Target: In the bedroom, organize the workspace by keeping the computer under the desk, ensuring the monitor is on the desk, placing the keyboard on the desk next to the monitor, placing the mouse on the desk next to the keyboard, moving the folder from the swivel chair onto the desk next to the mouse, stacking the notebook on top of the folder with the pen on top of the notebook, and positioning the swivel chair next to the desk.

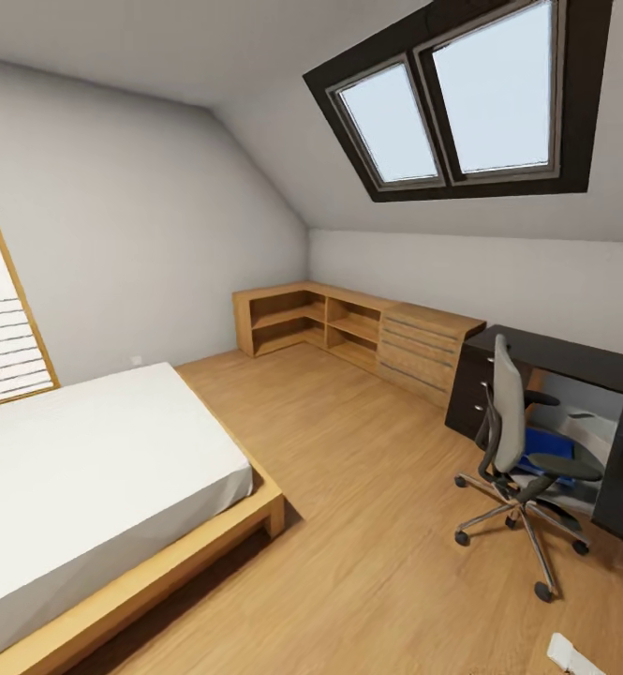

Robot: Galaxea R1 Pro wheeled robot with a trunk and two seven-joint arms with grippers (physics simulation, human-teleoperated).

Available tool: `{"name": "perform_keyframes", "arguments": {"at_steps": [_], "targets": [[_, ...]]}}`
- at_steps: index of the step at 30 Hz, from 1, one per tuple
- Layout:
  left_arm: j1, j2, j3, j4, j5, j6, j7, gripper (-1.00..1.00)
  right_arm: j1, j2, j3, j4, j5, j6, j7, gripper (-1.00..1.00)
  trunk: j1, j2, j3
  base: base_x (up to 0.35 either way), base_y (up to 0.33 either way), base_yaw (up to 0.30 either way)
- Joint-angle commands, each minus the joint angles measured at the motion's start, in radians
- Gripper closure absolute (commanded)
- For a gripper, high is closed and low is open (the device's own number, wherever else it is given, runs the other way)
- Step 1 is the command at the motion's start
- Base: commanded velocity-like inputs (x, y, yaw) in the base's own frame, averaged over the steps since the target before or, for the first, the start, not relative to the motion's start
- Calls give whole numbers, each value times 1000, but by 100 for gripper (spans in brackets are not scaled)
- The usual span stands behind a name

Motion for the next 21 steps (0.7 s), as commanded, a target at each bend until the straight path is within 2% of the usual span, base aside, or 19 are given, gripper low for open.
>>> {"name": "perform_keyframes", "arguments": {"at_steps": [1, 7, 14, 21], "targets": [[0, 0, -2, 0, 4, -2, -1, -100, -1, 0, -1, 1, -1, -3, 0, -100, 0, -1, -1, 235, 77, -292], [0, -1, -5, 0, 4, -2, -1, -100, -1, 1, -2, 1, -2, -1, 0, -100, 0, -1, -1, 273, 98, -298], [0, 0, -6, 0, 4, -2, -1, -100, -1, -1, -2, 1, -2, -1, 0, -100, 0, -1, -1, 47, 212, -300], [0, -1, -7, 0, 3, -1, -2, -100, -1, -1, -3, 1, -2, -2, 0, -100, 0, -1, -1, 190, 260, -300]]}}
